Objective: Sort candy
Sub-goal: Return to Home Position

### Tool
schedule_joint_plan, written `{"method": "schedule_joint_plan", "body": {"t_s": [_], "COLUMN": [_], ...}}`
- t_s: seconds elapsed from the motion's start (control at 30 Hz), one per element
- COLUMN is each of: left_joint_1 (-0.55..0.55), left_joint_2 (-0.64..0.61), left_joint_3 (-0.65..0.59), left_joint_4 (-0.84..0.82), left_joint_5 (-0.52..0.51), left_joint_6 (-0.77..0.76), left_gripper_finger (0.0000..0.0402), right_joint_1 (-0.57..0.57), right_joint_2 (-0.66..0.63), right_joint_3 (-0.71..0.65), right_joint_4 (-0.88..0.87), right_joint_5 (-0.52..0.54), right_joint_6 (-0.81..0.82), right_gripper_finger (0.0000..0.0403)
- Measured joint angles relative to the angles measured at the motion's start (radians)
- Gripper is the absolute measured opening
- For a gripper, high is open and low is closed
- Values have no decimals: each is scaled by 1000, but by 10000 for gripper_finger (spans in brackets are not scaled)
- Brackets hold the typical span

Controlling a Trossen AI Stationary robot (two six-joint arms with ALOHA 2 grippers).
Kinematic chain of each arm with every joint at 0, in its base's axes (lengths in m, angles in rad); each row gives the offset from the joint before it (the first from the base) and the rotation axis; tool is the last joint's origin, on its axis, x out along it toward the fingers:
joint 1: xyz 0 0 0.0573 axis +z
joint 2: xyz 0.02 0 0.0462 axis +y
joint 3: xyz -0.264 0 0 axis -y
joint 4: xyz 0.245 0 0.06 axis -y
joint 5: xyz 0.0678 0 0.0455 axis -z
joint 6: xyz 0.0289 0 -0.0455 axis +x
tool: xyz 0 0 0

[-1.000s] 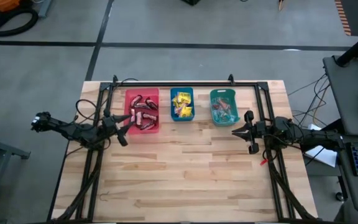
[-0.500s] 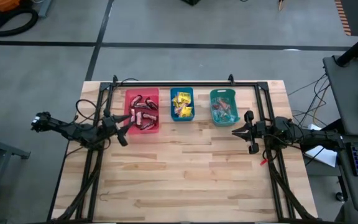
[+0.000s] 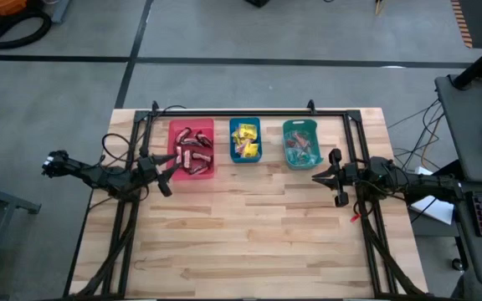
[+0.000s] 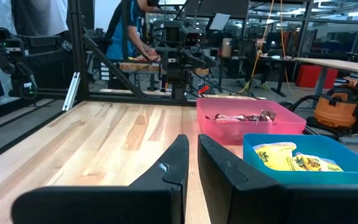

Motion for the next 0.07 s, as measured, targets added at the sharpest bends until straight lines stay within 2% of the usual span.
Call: {"method": "schedule_joint_plan", "body": {"t_s": [0.07], "left_joint_1": [0], "left_joint_2": [0], "left_joint_3": [0], "left_joint_4": [0], "left_joint_5": [0], "left_joint_6": [0], "left_gripper_finger": [155], "right_joint_1": [0], "right_joint_2": [0], "right_joint_3": [0], "right_joint_4": [0], "right_joint_5": [0], "right_joint_6": [0], "right_gripper_finger": [29]}}
